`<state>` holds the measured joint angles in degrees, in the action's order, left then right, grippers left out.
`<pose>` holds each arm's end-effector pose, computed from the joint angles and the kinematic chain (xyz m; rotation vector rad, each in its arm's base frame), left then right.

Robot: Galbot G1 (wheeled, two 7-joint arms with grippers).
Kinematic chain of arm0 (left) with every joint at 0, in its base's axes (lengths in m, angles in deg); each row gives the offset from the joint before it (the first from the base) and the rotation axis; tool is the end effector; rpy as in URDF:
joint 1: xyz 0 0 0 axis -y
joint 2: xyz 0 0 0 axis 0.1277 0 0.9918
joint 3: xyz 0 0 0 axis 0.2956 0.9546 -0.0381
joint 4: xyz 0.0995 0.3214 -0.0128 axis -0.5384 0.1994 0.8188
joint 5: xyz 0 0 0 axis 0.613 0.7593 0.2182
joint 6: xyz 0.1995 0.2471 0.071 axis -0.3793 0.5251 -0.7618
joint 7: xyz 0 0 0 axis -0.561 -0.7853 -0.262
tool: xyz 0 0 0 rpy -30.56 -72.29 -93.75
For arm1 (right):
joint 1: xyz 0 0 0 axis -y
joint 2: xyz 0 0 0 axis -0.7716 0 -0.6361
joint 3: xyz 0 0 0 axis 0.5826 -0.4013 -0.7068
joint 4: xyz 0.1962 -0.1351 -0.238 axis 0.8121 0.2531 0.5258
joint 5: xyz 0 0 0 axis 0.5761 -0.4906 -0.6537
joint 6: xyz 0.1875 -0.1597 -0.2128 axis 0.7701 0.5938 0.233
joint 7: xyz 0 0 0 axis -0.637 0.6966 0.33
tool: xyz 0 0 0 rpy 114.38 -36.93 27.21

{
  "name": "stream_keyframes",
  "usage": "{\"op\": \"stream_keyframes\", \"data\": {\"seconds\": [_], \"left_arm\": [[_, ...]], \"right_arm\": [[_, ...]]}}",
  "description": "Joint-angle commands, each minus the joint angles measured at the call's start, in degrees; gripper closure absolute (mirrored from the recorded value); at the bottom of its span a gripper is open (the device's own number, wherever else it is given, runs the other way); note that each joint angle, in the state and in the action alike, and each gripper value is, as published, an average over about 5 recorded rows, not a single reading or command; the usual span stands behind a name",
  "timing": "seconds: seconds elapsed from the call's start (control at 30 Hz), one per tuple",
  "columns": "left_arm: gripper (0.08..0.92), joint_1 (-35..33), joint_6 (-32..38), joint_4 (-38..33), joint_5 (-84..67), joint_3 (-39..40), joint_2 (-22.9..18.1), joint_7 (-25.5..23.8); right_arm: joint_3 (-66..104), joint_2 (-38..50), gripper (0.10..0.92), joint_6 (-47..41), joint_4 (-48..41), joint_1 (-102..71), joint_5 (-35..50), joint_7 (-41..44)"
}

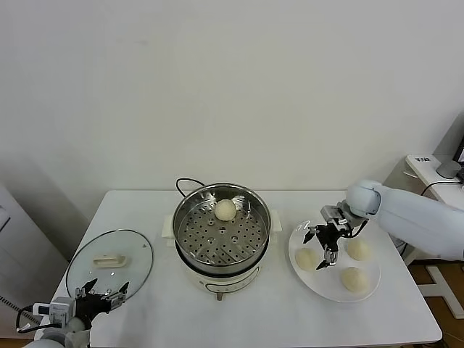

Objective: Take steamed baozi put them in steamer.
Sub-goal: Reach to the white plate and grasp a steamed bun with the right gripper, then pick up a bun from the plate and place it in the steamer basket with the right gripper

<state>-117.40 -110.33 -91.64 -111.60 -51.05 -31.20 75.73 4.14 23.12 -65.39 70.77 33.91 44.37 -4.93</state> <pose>0.1630 0.1340 -0.2694 -0.0510 -2.5215 -0.1198 0.4959 -0.1490 -0.2111 1.5948 -1.3434 1.2156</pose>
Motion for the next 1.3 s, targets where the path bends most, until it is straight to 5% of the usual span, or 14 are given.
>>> {"op": "stream_keyframes", "data": {"seconds": [0.03, 0.57, 1.3], "left_arm": [[0.177, -0.3, 0.0, -0.4, 0.0, 0.0, -0.1, 0.0], [0.177, -1.1, -0.1, -0.9, 0.3, -0.1, -0.5, 0.2], [0.177, -0.2, -0.2, -0.9, 0.5, 0.2, -0.4, 0.7]], "right_arm": [[4.3, -1.6, 0.210, -0.2, -3.1, -4.9, -3.4, -0.8], [5.4, -0.6, 0.572, -0.4, -1.8, -4.2, -2.3, -1.1], [-14.1, 5.3, 0.591, -7.9, 15.8, 38.6, 23.1, 0.1]]}}
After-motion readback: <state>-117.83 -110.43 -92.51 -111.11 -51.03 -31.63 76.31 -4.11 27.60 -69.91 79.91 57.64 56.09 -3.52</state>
